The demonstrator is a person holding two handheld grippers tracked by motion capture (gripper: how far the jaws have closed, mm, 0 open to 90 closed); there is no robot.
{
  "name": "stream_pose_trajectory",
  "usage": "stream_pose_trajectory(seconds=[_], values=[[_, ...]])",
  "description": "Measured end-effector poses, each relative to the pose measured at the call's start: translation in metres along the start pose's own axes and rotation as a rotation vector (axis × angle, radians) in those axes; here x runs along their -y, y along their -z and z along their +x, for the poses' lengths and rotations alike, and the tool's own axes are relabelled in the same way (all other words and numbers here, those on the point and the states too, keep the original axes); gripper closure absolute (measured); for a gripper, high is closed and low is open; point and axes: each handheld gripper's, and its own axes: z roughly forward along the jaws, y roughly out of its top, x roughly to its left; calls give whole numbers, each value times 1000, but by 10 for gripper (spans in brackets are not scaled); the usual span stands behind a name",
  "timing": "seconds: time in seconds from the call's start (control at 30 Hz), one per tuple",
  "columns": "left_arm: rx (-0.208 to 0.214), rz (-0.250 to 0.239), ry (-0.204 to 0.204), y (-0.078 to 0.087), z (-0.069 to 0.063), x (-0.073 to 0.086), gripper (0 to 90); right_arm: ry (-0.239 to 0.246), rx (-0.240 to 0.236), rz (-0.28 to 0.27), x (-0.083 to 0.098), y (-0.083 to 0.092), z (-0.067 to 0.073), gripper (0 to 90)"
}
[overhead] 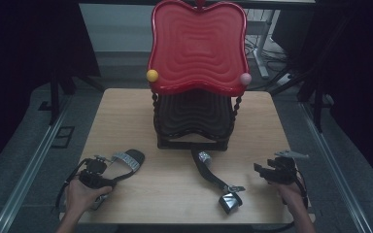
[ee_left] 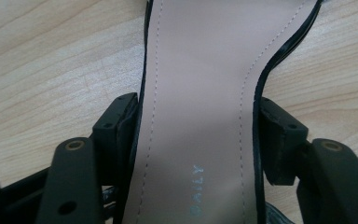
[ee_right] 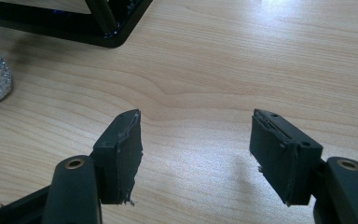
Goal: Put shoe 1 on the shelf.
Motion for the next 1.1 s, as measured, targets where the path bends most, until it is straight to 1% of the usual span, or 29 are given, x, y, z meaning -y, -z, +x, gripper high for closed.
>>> stream_pose_trajectory(seconds=[0.07,0.1,0.2,0.23,0.27,0.33,0.37,0.4,0.47,0.57,0.6,0.73,0.8,0.9,1.03,1.1], values=[[1,3,-11,0,0,0,395,-1,1,-1,0,0,0,343],[5,1,-10,1,0,0,400,0,0,-3,0,1,0,343],[29,-7,4,1,1,1,410,-2,1,-4,0,1,-1,343],[38,-3,0,2,3,1,413,-1,1,-5,0,1,-1,343],[58,-4,7,3,6,0,416,-2,1,-4,0,1,-1,343],[105,-34,45,7,11,-1,418,-2,3,-4,0,1,-2,343],[124,-41,55,9,14,-1,418,-3,3,-8,0,1,-2,343],[157,-56,69,13,18,-2,419,-3,3,-8,0,1,-2,343],[207,-83,89,21,24,-4,420,-7,6,-8,0,2,-3,343],[262,-123,125,30,32,-6,420,-9,6,-10,0,3,-3,342],[289,-141,141,34,35,-6,420,-9,5,-11,0,3,-2,343],[366,-191,181,45,46,-8,421,-12,4,-14,0,4,-2,342],[386,-207,191,50,50,-11,421,-12,4,-13,0,4,-3,343],[427,-248,206,61,57,-17,421,-13,3,-12,0,3,-3,342],[449,-286,222,74,65,-28,421,-12,0,-13,0,3,-3,342],[462,-308,236,83,72,-35,421,-11,0,-12,0,3,-3,342]])
